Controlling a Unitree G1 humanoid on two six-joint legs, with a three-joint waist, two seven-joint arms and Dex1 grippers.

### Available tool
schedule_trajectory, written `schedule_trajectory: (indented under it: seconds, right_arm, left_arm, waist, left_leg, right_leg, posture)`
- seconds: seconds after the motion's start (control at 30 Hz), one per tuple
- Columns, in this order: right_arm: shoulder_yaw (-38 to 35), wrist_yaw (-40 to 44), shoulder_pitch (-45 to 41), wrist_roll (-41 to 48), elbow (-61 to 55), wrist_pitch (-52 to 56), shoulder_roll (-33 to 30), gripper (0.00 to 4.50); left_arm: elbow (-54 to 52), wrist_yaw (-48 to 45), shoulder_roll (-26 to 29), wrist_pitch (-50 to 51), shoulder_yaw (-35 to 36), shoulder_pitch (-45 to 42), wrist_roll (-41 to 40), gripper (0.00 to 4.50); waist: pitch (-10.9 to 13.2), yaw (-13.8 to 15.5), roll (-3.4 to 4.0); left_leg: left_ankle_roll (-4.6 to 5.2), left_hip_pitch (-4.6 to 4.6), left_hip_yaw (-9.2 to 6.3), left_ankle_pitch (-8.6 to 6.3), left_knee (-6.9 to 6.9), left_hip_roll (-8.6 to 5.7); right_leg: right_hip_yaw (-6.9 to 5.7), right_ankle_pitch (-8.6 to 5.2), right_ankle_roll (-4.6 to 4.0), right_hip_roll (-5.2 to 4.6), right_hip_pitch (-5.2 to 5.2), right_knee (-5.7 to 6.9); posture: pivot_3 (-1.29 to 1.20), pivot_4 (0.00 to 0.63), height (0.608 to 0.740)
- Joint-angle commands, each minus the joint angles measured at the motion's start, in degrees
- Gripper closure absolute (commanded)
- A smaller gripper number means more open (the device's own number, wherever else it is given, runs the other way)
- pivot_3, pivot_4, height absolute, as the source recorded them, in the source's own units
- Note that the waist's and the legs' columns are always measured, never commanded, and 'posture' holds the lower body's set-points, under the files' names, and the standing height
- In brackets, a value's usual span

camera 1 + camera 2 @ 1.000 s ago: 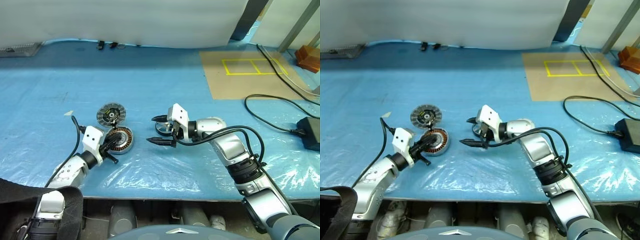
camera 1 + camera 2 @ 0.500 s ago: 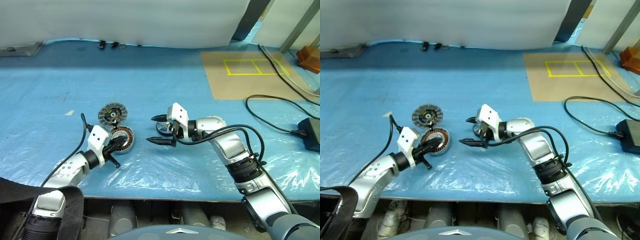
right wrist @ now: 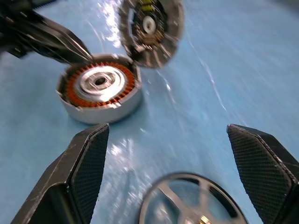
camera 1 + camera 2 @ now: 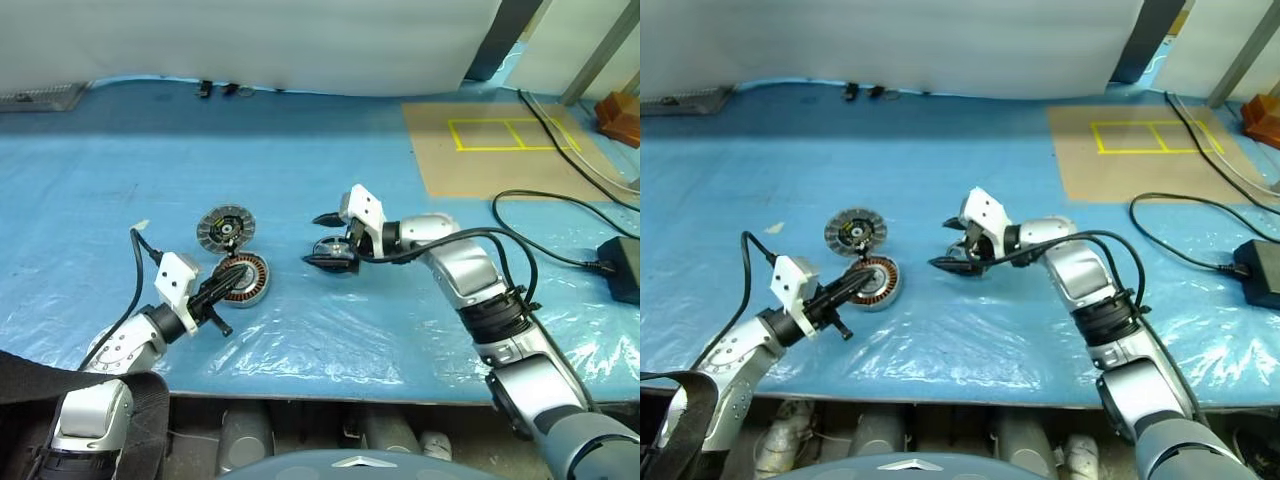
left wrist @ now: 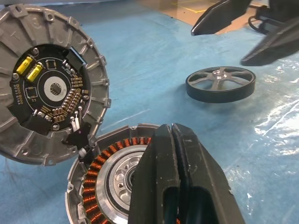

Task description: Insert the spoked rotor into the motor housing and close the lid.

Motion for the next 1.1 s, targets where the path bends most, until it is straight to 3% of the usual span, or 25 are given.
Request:
schedule_trajectory:
  seconds: [0.03,0.13,0.27,0.43,1.1]
  right_arm:
    - [0.07,1.00,-3.35,-0.97,1.14,2.59,-1.35,0.26]
    - [0.07,1.89,-6.36,-0.72,3.79,5.61,-1.50,0.26]
    - [1.50,1.49,-9.12,-2.40,8.13,8.84,-1.07,1.54]
    - [-0.62,-0.42,-12.08,-0.15,11.83,17.22,2.43,1.54]
    - [4.75,2.11,-9.76,-1.19,6.82,24.46,-1.37,1.54]
  left_arm:
    - [-1.51,-1.00,0.24,-2.94,0.32,1.42,0.17,4.42]
    - [-0.79,-0.95,-0.39,-4.80,-0.16,2.66,1.03,4.42]
    - [-0.44,-0.02,-1.77,-6.70,-0.48,4.03,1.70,4.50]
    - [1.16,0.51,-1.41,-7.10,-0.62,4.23,3.77,4.50]
    - [3.04,0.72,-1.86,-6.74,-2.18,1.43,3.52,4.50]
  waist:
    - [0.00,-0.02,0.00]
    - [0.01,-0.25,0.01]
    - [0.01,-0.15,0.01]
    - [0.02,-0.06,0.03]
    - [0.03,0.10,0.04]
  left_leg:
    - [0.00,0.00,0.00,0.00,-0.03,0.00]
    - [0.00,-0.01,0.01,0.00,-0.10,0.01]
    - [0.00,0.00,0.02,0.00,-0.09,0.02]
    - [0.00,0.00,0.02,0.00,-0.08,0.03]
    - [-0.22,-0.01,0.03,0.13,-0.05,0.03]
  right_leg:
    - [0.00,0.00,0.00,0.00,0.00,-0.02]
    - [0.00,0.00,-0.01,0.03,-0.05,-0.02]
    - [0.01,0.00,-0.01,0.04,-0.06,-0.01]
    - [0.01,0.00,-0.02,0.04,-0.06,0.01]
    - [0.01,0.01,-0.02,0.02,-0.06,0.05]
  posture:
    - [0.00,0.150,0.740]
    - [0.00,0.150,0.740]
    - [0.00,0.150,0.740]
    - [0.00,0.150,0.740]
    - [0.00,0.150,0.740]
